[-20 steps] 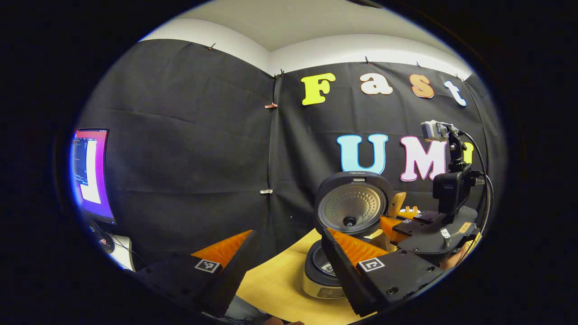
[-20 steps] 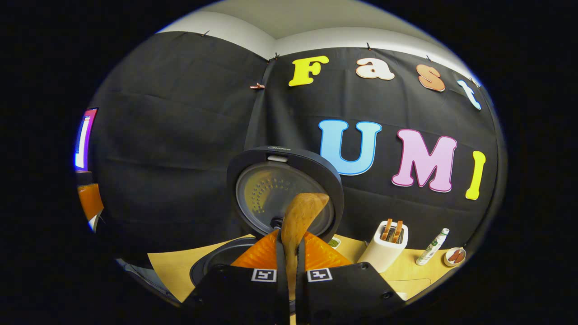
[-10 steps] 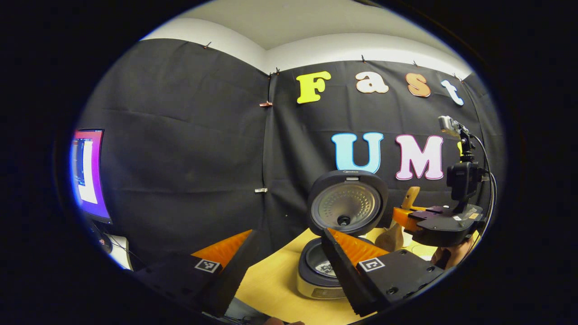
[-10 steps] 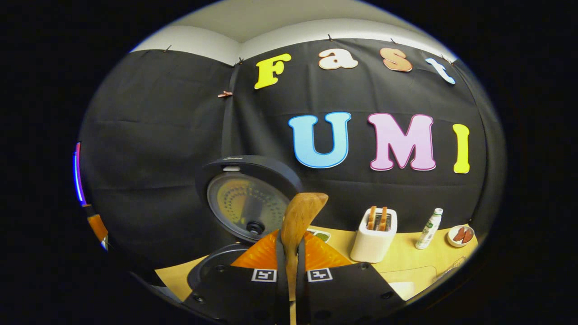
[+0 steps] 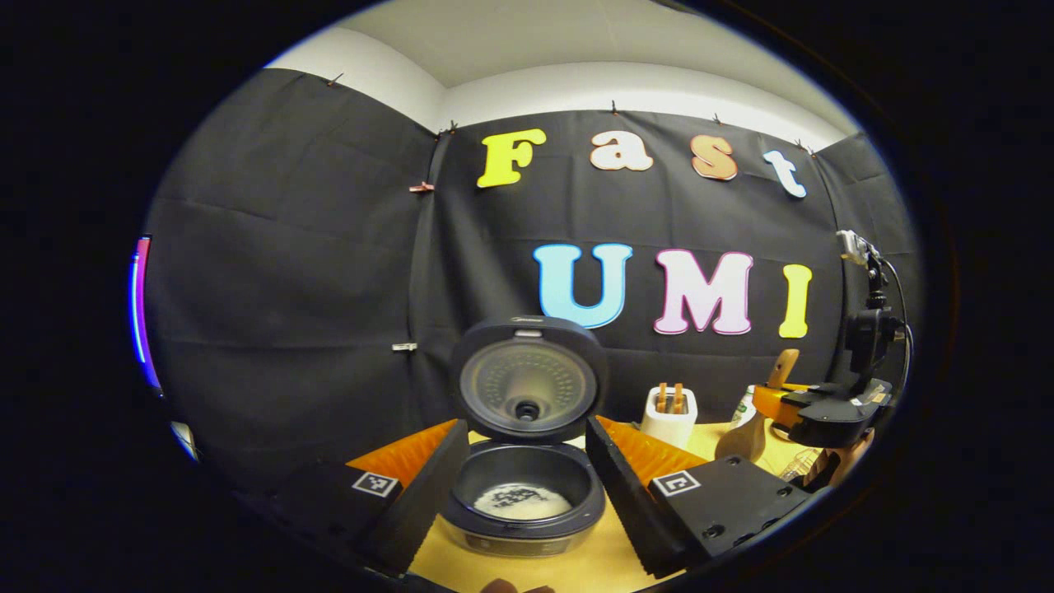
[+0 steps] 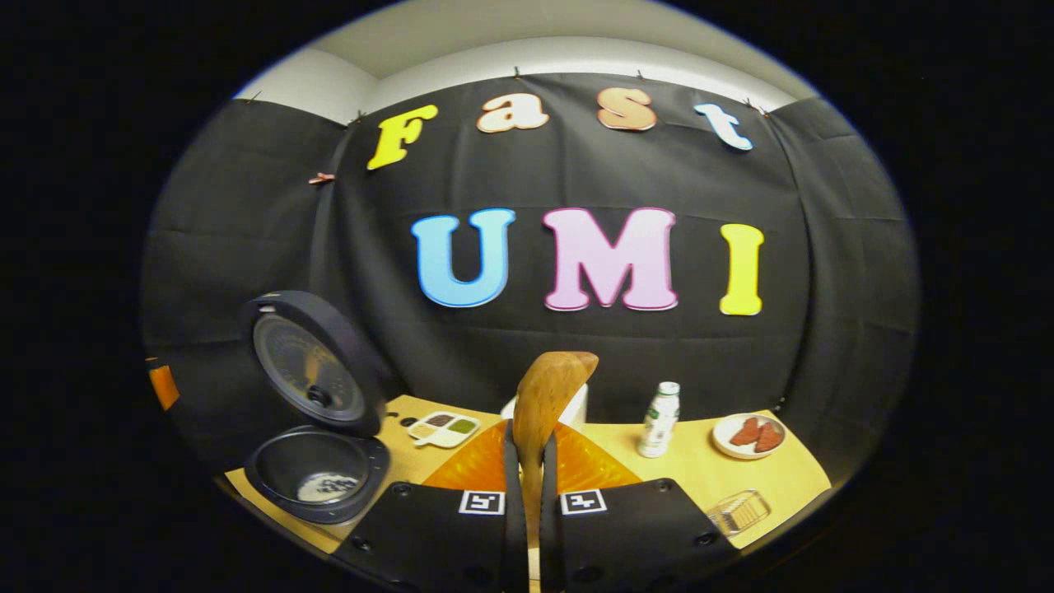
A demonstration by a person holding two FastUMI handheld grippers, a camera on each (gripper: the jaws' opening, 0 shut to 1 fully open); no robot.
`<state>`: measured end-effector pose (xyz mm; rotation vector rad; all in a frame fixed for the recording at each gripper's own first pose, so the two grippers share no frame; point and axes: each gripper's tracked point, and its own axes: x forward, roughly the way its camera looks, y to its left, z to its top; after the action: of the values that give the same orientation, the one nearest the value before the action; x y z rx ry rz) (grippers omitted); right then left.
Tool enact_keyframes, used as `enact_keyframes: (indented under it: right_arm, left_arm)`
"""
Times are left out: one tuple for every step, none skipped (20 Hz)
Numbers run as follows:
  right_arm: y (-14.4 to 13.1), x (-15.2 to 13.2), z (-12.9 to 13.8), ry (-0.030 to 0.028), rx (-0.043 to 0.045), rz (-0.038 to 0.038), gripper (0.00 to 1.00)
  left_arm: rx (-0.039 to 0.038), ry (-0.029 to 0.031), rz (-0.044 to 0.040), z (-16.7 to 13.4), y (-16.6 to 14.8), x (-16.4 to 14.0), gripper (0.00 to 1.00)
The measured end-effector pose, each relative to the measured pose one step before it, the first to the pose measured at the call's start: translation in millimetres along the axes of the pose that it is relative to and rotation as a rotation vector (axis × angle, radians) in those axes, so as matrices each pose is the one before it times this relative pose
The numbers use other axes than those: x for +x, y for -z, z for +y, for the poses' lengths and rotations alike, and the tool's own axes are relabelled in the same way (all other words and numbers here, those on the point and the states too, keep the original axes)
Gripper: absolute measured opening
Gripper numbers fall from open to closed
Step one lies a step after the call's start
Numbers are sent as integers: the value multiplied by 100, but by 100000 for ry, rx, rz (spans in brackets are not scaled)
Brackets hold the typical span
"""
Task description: Close the left gripper, press the button to open the rice cooker; take a wooden spoon from the chopstick holder with the right hand, scoop a spoonful of rice and pour it into the rice cooker, then put the wooden spoon back into the chopstick holder.
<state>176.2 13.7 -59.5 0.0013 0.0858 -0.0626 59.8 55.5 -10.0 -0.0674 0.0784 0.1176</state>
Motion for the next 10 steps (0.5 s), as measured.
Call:
enact_keyframes:
  right_arm:
    - [-10, -167, -2610, 3357, -488, 61, 10]
    - [-96, -284, -2313, 3432, -319, 26, 10]
    - [148, -2, -2560, 3371, -119, 417, 10]
    - [211, 135, -2134, 2780, 178, 339, 10]
    - [464, 186, -2143, 2569, -282, 271, 10]
    - [167, 262, -1963, 2694, 169, 440, 10]
    - [122, 251, -1754, 2581, 422, 258, 10]
    - [214, 214, -1408, 2051, 748, 357, 10]
    - [356, 222, -1240, 1911, -577, 529, 10]
    - [561, 276, -957, 1360, -1182, 1073, 10]
  left_arm:
    - [184, 1673, -372, -1419, -198, 187, 96]
    - [236, 1356, -259, -1308, -71, 188, 96]
    - [188, 818, 17, -1049, -14, 289, 96]
    - [209, 474, 481, -816, 184, 278, 96]
    - [33, 305, 536, -833, 95, 265, 96]
    - [-101, -179, 46, -643, -115, -80, 96]
    - [-95, -172, -376, -544, -202, -42, 96]
    - [332, -24, 3, -634, -14, -9, 96]
    - [473, 47, -133, -549, 23, -44, 96]
    - [444, 591, -88, -568, 84, -20, 96]
